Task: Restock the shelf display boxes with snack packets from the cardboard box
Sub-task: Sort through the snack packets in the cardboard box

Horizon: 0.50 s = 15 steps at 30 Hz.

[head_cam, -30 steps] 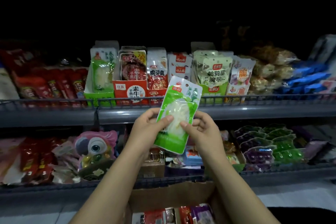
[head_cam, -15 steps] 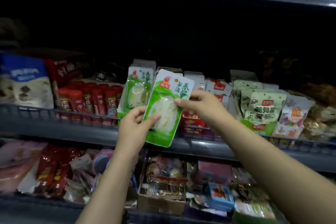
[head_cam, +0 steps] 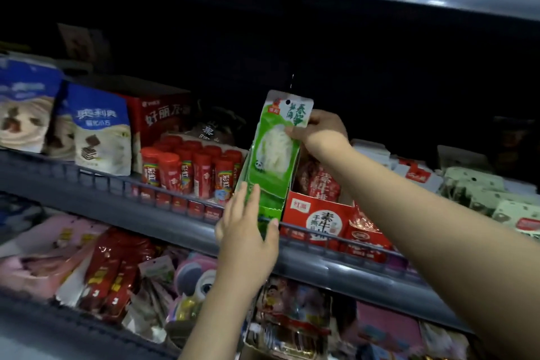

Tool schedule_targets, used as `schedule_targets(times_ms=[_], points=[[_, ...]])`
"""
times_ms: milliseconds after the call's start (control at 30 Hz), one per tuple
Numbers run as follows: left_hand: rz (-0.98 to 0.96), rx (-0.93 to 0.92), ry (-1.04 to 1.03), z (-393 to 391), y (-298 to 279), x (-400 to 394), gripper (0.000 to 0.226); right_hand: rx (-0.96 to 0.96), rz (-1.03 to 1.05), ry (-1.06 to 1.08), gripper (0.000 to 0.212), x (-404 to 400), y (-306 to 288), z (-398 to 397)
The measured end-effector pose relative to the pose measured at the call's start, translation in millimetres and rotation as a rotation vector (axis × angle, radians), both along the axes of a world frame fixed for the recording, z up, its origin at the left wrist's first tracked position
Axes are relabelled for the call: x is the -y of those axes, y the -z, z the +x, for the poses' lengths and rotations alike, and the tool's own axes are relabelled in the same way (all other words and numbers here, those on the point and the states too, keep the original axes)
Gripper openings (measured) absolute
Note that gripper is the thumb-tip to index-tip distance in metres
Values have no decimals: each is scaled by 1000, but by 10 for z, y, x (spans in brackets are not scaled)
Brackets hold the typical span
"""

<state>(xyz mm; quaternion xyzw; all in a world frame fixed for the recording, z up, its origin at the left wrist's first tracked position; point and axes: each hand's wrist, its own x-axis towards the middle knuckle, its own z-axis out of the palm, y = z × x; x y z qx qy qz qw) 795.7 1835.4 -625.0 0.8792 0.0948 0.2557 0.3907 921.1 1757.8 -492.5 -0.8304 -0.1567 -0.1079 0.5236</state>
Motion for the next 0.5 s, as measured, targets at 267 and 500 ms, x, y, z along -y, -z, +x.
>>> schedule_targets(times_ms=[267,500], points=[[241,-147,-18,34,97,-7,62,-62,-199,-7,43,-138,216,132],[246,-140,-26,25,113,16,62,-19,-303,9,45,-10,272,93]])
